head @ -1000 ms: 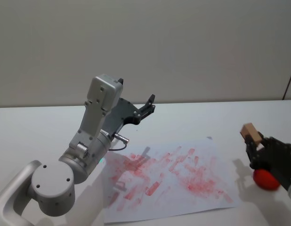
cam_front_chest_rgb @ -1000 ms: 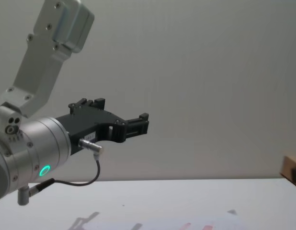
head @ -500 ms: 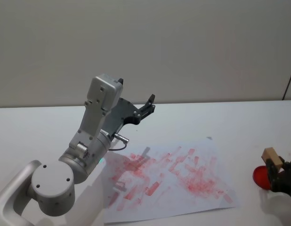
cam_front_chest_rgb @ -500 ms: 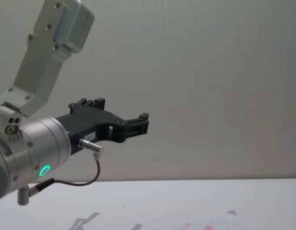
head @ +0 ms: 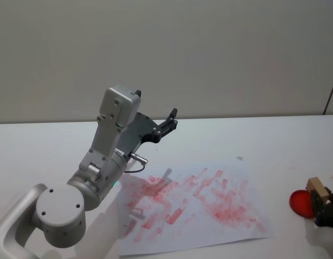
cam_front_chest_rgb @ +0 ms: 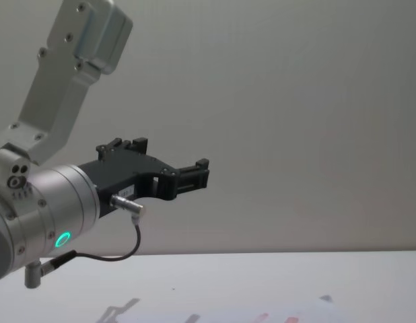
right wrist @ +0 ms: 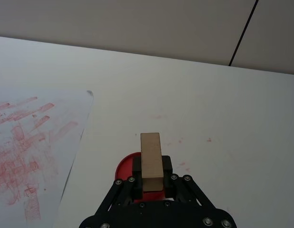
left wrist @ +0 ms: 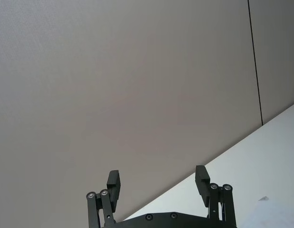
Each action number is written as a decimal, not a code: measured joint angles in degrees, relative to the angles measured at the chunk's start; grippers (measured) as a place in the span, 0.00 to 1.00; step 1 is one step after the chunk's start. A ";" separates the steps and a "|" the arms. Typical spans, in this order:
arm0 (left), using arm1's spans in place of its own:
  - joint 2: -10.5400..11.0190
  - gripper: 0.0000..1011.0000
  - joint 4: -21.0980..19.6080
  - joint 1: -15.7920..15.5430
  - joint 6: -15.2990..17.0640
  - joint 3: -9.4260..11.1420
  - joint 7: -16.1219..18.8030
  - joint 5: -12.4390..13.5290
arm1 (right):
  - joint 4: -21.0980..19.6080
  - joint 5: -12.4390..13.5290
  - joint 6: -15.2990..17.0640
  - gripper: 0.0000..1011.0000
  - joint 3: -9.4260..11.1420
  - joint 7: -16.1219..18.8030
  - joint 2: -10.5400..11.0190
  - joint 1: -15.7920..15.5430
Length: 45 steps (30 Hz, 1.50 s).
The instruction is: Use the one hand to pick up the stamp and affix it onto the A4 paper.
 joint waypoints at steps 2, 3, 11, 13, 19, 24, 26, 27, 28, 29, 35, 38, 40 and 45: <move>0.00 0.99 0.00 0.00 0.00 0.00 0.00 0.00 | 0.32 -0.17 0.27 0.21 -0.01 0.38 -0.11 0.14; 0.00 0.99 0.00 0.00 0.00 0.00 0.00 0.00 | 0.42 -0.22 0.35 0.21 -0.03 0.48 -0.15 0.18; 0.00 0.99 0.00 0.00 0.00 0.00 0.00 0.00 | 1.46 -0.86 0.99 0.21 -0.47 1.64 -0.69 0.65; 0.00 0.99 0.00 0.00 0.00 0.00 0.00 0.00 | 1.70 -1.02 1.12 0.21 -0.57 1.87 -0.83 0.74; 0.00 0.99 0.00 0.00 0.00 0.00 0.00 0.00 | 2.13 -1.32 1.38 0.33 -0.76 2.35 -1.08 0.96; 0.00 0.99 0.00 0.00 0.00 0.00 0.00 0.00 | 2.35 -1.48 1.53 0.50 -0.85 2.61 -1.22 1.07; 0.00 0.99 0.00 0.00 0.00 0.00 0.00 0.00 | 2.39 -1.51 1.57 0.56 -0.88 2.66 -1.25 1.09; 0.00 0.99 0.00 0.00 0.00 0.00 0.00 0.00 | 2.43 -1.54 1.59 0.58 -0.91 2.72 -1.28 1.12; 0.00 0.99 0.00 0.00 0.00 0.00 0.00 0.00 | 2.46 -1.55 1.61 0.62 -0.91 2.74 -1.30 1.12; 0.00 0.99 0.00 0.00 0.00 0.00 0.00 0.00 | 2.48 -1.56 1.62 0.64 -0.92 2.76 -1.31 1.13; 0.00 0.99 0.00 0.00 0.00 0.00 0.00 0.00 | 2.60 -1.64 1.70 0.83 -0.97 2.91 -1.38 1.18; 0.00 0.99 0.00 0.00 0.00 0.00 0.00 0.00 | 2.64 -1.66 1.72 0.91 -0.98 2.95 -1.39 1.20; 0.00 0.99 0.00 0.00 0.00 0.00 0.00 0.00 | 2.66 -1.68 1.73 0.96 -0.99 2.98 -1.40 1.21; 0.00 0.99 0.00 0.00 0.00 0.00 0.00 0.00 | 2.69 -1.71 1.76 0.99 -1.02 3.00 -1.42 1.23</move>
